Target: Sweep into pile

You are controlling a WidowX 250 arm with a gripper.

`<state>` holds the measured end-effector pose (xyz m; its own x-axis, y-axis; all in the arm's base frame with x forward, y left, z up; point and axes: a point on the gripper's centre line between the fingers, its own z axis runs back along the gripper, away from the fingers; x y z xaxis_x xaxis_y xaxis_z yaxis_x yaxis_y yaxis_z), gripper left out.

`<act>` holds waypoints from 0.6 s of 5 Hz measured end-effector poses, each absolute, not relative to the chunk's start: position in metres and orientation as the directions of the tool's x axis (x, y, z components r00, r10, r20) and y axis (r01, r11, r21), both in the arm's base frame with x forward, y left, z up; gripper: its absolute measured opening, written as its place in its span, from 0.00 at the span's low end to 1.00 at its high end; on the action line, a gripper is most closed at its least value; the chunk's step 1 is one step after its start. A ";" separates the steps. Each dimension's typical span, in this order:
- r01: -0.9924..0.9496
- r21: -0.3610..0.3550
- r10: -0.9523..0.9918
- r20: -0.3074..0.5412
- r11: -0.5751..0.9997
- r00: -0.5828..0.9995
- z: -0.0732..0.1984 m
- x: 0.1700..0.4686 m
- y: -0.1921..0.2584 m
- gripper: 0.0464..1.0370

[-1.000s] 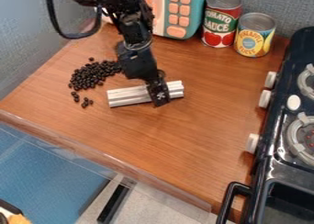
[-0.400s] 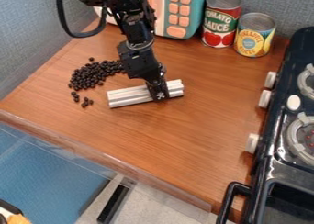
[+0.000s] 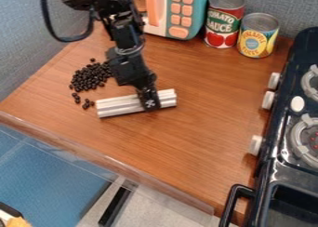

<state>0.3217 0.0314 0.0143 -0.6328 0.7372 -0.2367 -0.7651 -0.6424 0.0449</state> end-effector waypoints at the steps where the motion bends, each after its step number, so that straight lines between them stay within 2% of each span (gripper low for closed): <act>1: -0.748 0.048 0.721 -0.229 -0.662 -0.654 0.011 0.311 0.042 0.33; 3: -0.732 0.013 0.711 -0.228 -0.681 -0.665 0.005 0.302 0.052 0.33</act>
